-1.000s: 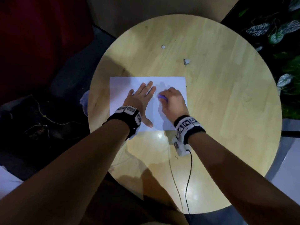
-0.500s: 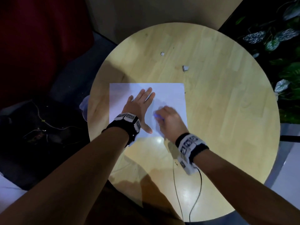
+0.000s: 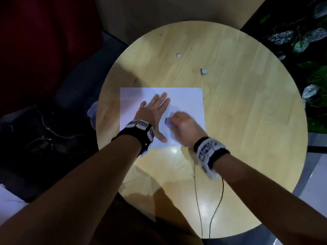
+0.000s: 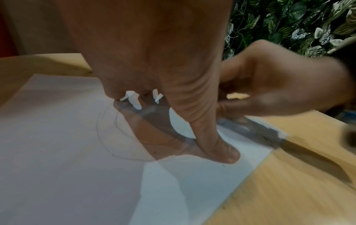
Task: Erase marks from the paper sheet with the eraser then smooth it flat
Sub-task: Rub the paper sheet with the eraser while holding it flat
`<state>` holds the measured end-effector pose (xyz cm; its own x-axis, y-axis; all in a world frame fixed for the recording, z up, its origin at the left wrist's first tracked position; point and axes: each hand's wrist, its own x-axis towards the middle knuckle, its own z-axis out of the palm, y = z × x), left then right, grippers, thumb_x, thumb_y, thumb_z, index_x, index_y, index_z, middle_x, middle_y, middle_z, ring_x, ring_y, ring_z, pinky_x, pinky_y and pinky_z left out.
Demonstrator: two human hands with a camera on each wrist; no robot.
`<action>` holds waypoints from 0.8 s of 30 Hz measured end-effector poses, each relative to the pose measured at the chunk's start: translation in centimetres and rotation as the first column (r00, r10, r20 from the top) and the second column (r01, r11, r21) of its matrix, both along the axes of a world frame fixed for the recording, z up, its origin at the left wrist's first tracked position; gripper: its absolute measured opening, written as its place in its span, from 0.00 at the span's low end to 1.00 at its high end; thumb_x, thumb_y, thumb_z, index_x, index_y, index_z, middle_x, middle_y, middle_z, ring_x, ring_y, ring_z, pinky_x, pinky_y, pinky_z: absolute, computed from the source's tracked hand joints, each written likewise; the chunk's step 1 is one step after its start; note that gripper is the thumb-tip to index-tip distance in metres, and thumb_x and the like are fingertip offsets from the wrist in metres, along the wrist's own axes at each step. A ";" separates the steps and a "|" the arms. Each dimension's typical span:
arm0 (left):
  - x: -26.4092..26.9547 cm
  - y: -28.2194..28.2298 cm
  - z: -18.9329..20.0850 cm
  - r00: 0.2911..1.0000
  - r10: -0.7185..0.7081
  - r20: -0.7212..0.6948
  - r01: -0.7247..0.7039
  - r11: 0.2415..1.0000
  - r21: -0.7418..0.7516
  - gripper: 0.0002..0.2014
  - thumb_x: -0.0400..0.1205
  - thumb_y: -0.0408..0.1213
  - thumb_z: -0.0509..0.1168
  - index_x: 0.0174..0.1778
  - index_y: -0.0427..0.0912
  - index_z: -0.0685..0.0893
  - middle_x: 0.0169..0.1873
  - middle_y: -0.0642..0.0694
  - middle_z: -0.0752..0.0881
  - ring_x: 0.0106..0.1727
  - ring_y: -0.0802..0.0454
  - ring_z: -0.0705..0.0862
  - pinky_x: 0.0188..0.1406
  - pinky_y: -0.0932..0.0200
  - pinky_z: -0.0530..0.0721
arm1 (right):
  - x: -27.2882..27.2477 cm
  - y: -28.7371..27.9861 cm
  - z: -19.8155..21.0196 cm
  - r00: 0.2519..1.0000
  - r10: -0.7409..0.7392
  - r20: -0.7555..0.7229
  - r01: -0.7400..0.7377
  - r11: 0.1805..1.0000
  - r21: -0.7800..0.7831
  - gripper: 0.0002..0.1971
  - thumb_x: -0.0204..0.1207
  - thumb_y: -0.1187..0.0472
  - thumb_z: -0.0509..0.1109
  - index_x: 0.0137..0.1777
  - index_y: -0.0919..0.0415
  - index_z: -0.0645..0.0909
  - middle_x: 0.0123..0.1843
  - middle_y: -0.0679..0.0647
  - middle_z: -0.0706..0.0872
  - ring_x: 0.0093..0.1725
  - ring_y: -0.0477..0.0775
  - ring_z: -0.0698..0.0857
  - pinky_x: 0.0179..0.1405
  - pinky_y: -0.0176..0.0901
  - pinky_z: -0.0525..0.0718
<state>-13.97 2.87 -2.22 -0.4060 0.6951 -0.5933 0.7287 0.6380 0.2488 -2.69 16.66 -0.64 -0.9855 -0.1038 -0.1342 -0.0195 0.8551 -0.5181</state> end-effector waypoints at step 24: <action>-0.1 0.1 0.2 1.000 -0.008 0.010 0.008 1.000 -0.014 0.75 0.59 0.68 0.80 0.87 0.47 0.33 0.85 0.51 0.28 0.87 0.48 0.33 0.83 0.35 0.47 | -3.0 2.2 -0.1 0.936 -0.345 -0.069 0.349 0.936 0.052 0.06 0.75 0.69 0.70 0.48 0.65 0.87 0.44 0.61 0.85 0.45 0.64 0.84 0.48 0.45 0.82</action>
